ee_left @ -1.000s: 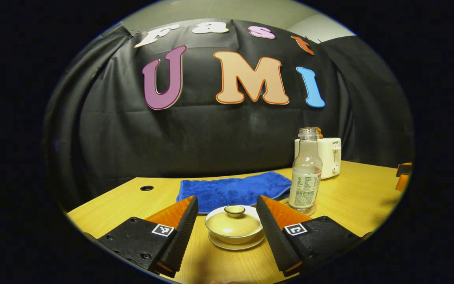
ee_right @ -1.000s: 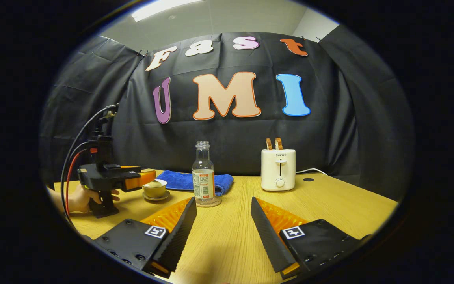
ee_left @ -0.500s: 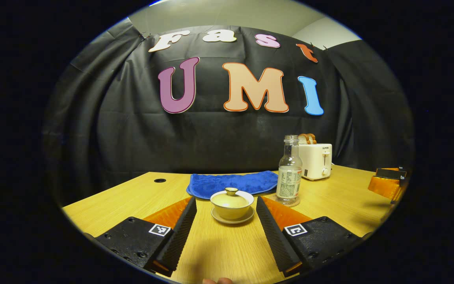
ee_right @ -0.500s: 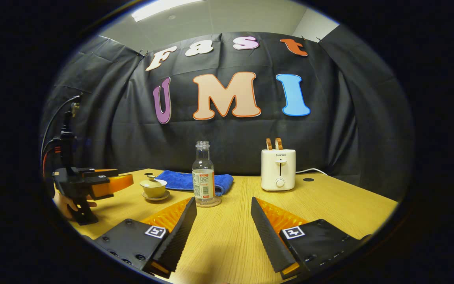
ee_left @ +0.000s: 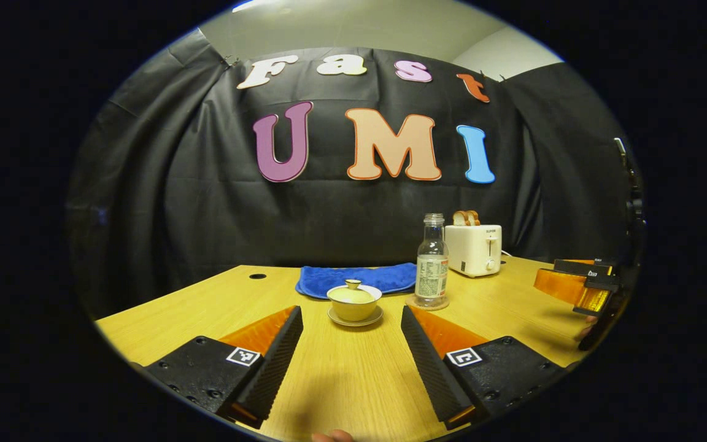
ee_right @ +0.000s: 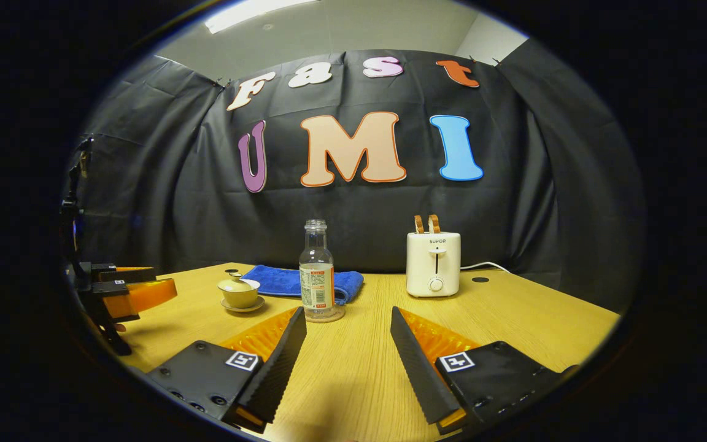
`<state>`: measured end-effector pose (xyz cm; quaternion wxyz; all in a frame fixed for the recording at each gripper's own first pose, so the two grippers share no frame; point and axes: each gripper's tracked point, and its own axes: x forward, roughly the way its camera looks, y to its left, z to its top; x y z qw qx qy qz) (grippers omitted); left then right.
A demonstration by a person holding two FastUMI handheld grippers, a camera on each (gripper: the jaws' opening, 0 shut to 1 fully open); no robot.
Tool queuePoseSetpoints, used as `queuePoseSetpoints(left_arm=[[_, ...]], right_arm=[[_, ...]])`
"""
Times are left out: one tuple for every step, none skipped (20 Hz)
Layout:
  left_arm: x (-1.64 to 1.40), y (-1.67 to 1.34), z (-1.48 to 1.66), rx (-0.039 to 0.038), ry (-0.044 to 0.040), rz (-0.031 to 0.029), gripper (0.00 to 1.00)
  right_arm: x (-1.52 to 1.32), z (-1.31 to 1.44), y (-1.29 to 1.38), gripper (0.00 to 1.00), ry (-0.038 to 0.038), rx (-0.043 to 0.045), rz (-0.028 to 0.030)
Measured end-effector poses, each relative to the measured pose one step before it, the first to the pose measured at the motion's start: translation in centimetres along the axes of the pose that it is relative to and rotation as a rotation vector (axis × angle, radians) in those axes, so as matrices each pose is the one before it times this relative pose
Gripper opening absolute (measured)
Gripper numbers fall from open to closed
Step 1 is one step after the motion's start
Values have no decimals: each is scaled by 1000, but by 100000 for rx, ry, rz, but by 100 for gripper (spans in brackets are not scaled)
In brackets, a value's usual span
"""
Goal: Open the teacup lid with one hand, grasp the water bottle and pour water into the teacup with the other hand; after pouring, place the water bottle on the coaster and then close the teacup lid.
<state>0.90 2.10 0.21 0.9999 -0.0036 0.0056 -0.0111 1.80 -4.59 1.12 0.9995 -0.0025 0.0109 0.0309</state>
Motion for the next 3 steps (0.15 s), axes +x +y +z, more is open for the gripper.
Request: queuePoseSetpoints(left_arm=[[72,-41,-127,-11,386,217,94],[3,-97,24,143,73,-126,94],[-80,-41,5,-103,-220,-143,94]], right_arm=[[-53,-7,27,90,33,4,-4],[49,2,-29,90,-41,-5,2],[-57,-41,38,90,27,7,-8]])
